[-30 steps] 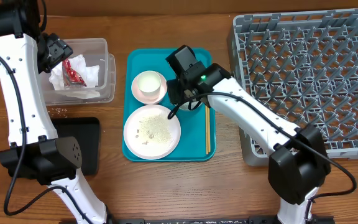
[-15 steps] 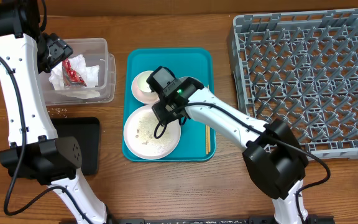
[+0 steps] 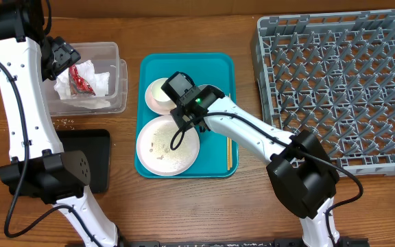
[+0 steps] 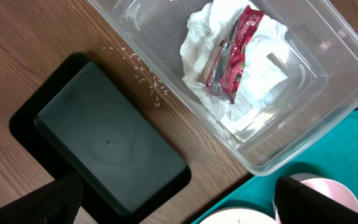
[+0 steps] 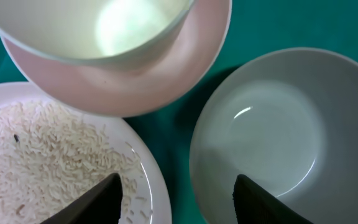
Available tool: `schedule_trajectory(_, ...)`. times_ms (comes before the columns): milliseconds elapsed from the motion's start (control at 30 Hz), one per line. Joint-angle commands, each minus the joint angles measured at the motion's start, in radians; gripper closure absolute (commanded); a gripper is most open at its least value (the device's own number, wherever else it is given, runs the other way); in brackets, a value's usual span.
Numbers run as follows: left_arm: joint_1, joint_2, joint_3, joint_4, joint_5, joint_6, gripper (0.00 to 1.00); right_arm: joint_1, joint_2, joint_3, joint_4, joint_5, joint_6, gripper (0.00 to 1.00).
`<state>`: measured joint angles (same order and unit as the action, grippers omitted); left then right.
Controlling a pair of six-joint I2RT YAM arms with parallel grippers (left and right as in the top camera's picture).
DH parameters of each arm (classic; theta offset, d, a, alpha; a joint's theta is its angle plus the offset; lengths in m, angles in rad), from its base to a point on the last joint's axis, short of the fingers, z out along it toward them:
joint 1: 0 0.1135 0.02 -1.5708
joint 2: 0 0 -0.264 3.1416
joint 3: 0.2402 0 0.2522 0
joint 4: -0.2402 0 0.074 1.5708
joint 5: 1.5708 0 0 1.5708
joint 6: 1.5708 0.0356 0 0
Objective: Sort waste into correct bins and load items into the dishwasher
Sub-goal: 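Grasp the rim of the grey bowl with the right gripper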
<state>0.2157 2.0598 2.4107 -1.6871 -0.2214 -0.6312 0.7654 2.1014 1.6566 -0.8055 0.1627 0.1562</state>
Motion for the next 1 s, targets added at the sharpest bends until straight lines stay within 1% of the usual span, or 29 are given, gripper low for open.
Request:
schedule_trajectory(0, -0.008, -0.010, -0.002, -0.002, -0.014, -0.020, 0.00, -0.010, 0.005, -0.040, 0.035, 0.021, -0.004, 0.42)
schedule_trajectory(133, -0.008, -0.010, -0.002, -0.002, -0.014, -0.020, 0.00, -0.023, 0.005, -0.054, 0.049, 0.024, 0.001, 0.49)
schedule_trajectory(300, -0.008, -0.010, -0.002, -0.002, -0.014, -0.020, 0.00, -0.034, 0.007, -0.056, 0.054, 0.024, 0.001, 0.51)
schedule_trajectory(533, -0.008, -0.010, -0.002, -0.002, -0.014, -0.020, 0.00, -0.040, 0.009, -0.090, 0.079, 0.017, 0.001, 0.51)
schedule_trajectory(700, -0.008, -0.010, -0.002, -0.002, -0.014, -0.020, 0.00, -0.040, 0.009, -0.090, 0.079, 0.016, 0.004, 0.55)
schedule_trajectory(967, -0.008, -0.010, -0.002, -0.002, -0.014, -0.020, 0.00, -0.040, 0.009, -0.090, 0.078, 0.016, 0.020, 0.75)
